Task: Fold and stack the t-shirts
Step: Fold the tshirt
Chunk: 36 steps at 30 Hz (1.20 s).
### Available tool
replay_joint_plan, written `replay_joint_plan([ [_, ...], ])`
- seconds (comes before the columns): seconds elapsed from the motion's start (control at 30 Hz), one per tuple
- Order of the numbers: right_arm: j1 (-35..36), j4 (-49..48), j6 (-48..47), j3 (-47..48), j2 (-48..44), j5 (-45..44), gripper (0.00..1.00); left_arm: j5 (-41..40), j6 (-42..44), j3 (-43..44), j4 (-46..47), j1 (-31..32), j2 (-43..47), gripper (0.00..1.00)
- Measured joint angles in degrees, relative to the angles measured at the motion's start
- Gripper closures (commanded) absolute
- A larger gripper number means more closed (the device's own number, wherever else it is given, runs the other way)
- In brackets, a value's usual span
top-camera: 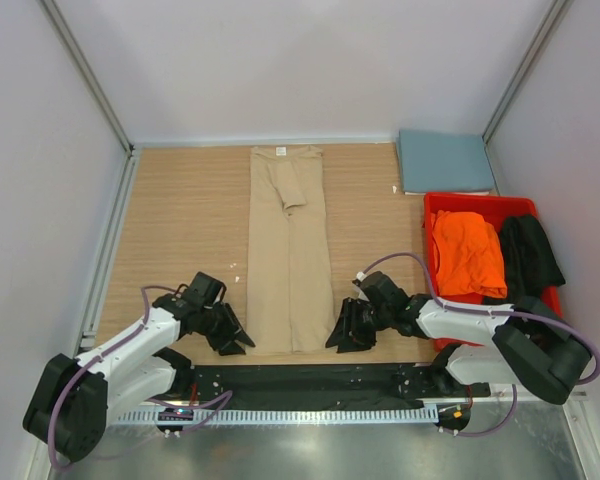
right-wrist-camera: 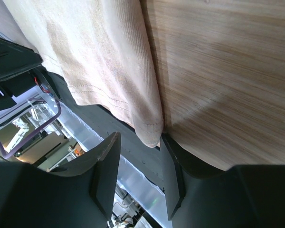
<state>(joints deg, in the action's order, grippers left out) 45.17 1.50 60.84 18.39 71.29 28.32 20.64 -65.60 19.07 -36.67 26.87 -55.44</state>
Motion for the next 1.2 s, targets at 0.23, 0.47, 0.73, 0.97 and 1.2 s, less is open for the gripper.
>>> replay_joint_plan([
  [0.23, 0.11, 4.26, -0.68, 1.97, -0.13, -2.12, 0.55, 0.57, 0.04, 0.17, 0.52, 0.02, 0.48, 0.57],
  [0.47, 0.11, 5.05, -0.94, 2.73, 0.83, -1.99, 0.56, 0.66, 0.42, 0.22, 0.37, 0.00, -1.03, 0.68],
  [0.73, 0.04, 3.72, -2.03, 2.89, 3.34, -1.88, 0.95, 2.19, 1.62, 0.42, 1.31, 0.00, -4.20, 1.00],
  [0.97, 0.04, 5.03, -2.86, 3.43, 3.34, -2.16, 0.99, 1.97, 2.45, 1.68, 0.63, 0.13, -5.07, 1.00],
  [1.2, -4.35, 17.33, -7.52, 14.34, 2.03, -5.16, 0.99, -1.36, 3.80, 17.73, -3.93, -0.61, -10.67, 1.00],
])
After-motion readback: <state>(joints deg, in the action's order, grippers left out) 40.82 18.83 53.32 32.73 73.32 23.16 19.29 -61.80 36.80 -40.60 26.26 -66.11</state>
